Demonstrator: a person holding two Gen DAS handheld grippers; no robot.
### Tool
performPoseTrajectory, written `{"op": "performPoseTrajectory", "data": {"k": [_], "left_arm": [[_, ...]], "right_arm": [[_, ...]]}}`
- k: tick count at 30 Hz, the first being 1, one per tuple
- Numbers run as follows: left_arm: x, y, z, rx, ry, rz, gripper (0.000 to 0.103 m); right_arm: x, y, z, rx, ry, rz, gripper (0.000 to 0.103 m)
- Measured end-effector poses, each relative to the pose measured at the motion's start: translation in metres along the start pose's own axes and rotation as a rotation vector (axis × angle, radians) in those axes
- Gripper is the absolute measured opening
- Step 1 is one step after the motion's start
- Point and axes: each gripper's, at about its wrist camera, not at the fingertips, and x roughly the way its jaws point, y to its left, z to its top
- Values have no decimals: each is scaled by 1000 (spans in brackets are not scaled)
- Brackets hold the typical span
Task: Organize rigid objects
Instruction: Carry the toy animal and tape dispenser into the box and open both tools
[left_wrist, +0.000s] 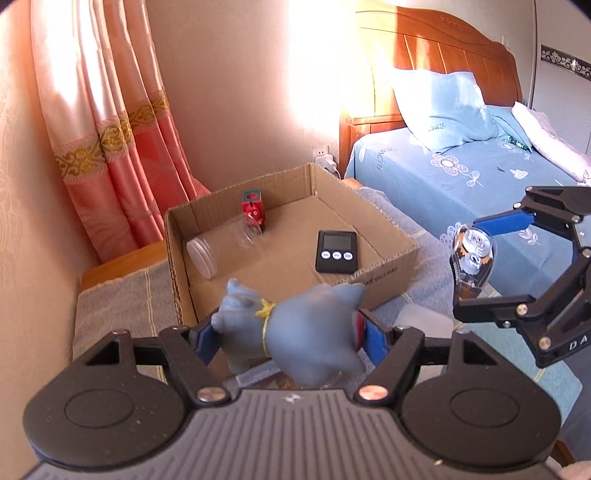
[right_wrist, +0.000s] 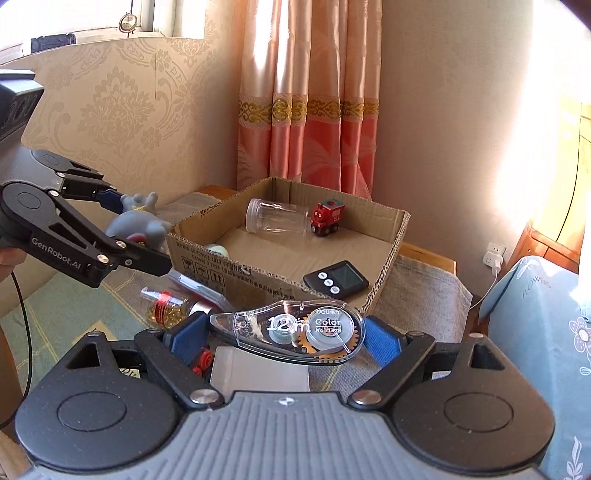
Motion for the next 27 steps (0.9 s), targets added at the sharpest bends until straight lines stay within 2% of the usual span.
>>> {"op": "performPoseTrajectory", "data": {"k": [7, 10, 11, 15, 18, 22, 27], "left_arm": [[42, 10, 35, -12, -16, 3, 75], [54, 14, 38, -39, -38, 12, 88], [55, 16, 36, -46, -49, 21, 99], [43, 18, 26, -63, -90, 48, 101], [31, 20, 13, -99, -71, 61, 102], [16, 18, -11, -131, -40, 122, 102], [-6, 12, -39, -170, -47, 173, 102]], "right_arm": [[15, -13, 21, 16, -11, -20, 93], [20, -14, 25, 23, -5, -29, 93], [22, -15, 26, 24, -3, -34, 93], [29, -15, 30, 29, 11, -40, 93], [36, -15, 34, 34, 23, -41, 93], [47, -18, 43, 51, 39, -45, 93], [68, -26, 62, 78, 61, -46, 93]]}}
